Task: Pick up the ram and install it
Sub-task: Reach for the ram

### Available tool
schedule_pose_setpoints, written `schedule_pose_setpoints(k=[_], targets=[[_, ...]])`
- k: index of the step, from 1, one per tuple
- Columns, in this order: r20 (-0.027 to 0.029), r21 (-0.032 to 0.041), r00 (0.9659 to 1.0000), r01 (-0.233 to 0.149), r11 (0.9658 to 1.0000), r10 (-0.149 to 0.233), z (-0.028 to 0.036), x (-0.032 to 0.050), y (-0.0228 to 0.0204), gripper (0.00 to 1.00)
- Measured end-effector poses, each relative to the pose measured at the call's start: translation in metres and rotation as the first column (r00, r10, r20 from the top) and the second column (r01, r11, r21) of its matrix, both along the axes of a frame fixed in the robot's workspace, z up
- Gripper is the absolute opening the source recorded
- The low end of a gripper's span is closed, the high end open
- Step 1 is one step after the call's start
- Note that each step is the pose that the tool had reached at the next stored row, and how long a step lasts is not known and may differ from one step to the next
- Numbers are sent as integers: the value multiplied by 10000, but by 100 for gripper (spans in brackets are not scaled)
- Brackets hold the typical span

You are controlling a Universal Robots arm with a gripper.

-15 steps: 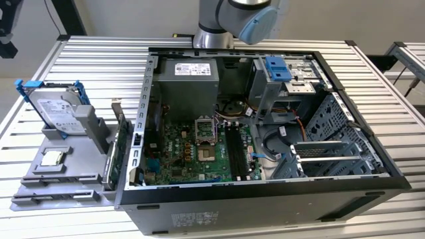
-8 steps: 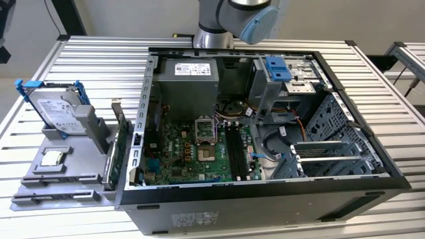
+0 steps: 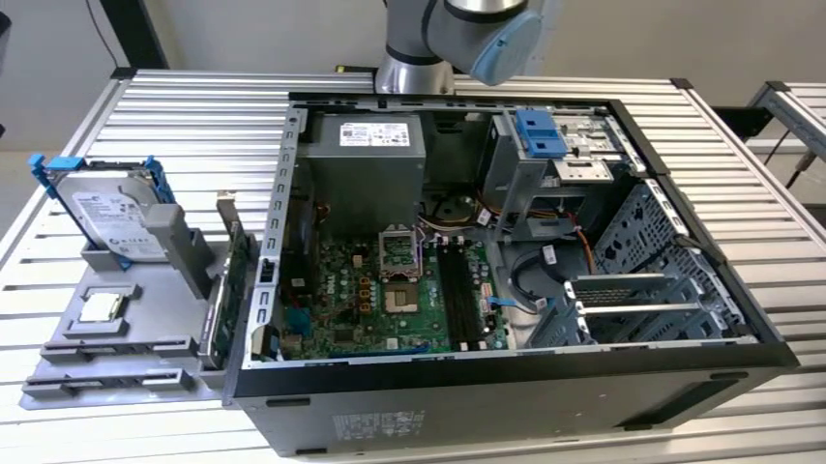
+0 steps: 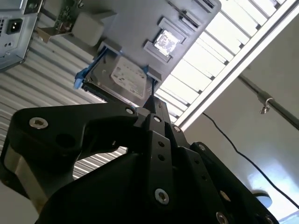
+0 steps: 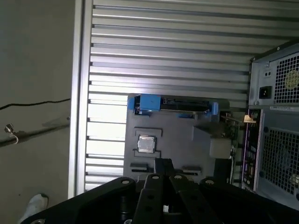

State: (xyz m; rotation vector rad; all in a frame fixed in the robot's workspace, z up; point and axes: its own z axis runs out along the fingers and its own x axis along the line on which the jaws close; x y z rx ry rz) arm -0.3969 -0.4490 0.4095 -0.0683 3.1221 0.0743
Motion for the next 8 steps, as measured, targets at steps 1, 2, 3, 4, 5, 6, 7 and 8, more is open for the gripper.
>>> schedule_pose_setpoints(k=[1, 2, 3, 4, 5, 6, 7, 8], targets=[[0, -1, 10000, -1, 10000, 1, -2, 0, -41, 0], [0, 0, 10000, -1, 10000, 1, -4, 0, -73, 0], [0, 0, 10000, -1, 10000, 1, -7, 0, -109, 0], [1, 0, 10000, 0, 10000, 0, -11, 0, -136, 0], [0, 0, 10000, 1, 10000, -1, -14, 0, -163, 0], [-1, 0, 10000, 1, 10000, -1, -16, 0, -190, 0], [1, 0, 10000, 0, 10000, 0, -19, 0, -217, 0], [1, 0, 10000, 0, 10000, 0, -22, 0, -246, 0]])
